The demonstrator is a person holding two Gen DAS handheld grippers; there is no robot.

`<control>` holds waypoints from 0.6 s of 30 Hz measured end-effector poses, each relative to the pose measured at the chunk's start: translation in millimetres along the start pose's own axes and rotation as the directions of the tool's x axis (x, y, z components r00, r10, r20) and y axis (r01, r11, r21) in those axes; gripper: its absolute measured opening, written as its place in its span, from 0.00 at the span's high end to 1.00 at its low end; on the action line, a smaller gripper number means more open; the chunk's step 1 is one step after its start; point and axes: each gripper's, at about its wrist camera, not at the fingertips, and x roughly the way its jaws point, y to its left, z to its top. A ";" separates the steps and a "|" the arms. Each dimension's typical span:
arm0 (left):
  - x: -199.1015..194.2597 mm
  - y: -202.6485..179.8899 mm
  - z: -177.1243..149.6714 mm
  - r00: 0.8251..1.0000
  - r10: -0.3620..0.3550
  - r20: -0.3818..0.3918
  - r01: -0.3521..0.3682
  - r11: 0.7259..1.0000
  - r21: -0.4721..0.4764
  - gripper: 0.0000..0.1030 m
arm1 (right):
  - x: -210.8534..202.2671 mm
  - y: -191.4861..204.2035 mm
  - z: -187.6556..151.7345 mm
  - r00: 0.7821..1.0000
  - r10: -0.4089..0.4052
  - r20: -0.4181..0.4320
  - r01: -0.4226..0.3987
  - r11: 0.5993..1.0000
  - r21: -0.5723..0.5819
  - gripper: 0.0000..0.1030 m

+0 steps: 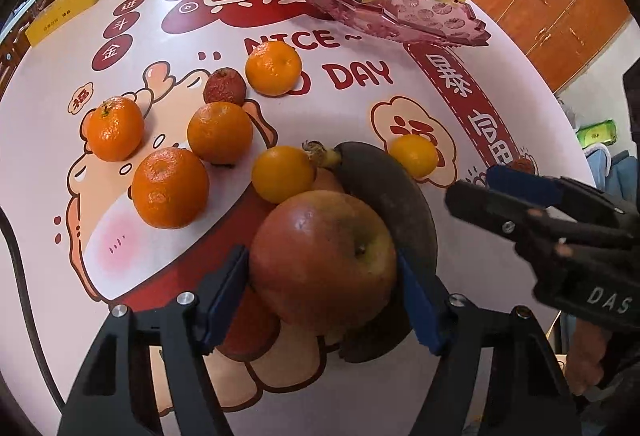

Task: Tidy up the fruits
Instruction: 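Grasp the red apple with the left tool while the right tool grasps the banana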

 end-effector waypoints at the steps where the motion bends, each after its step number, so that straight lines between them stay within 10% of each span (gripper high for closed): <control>1: -0.9 1.6 -1.3 1.000 -0.002 0.001 0.002 1.000 -0.009 0.31 | 2.6 1.7 0.1 1.000 0.005 -0.007 -0.005 1.000 -0.004 0.41; 18: -20.5 46.0 -23.2 0.996 0.085 0.001 -0.084 0.986 -0.146 0.31 | 36.0 31.2 -3.6 0.995 0.015 -0.095 -0.019 0.999 -0.048 0.55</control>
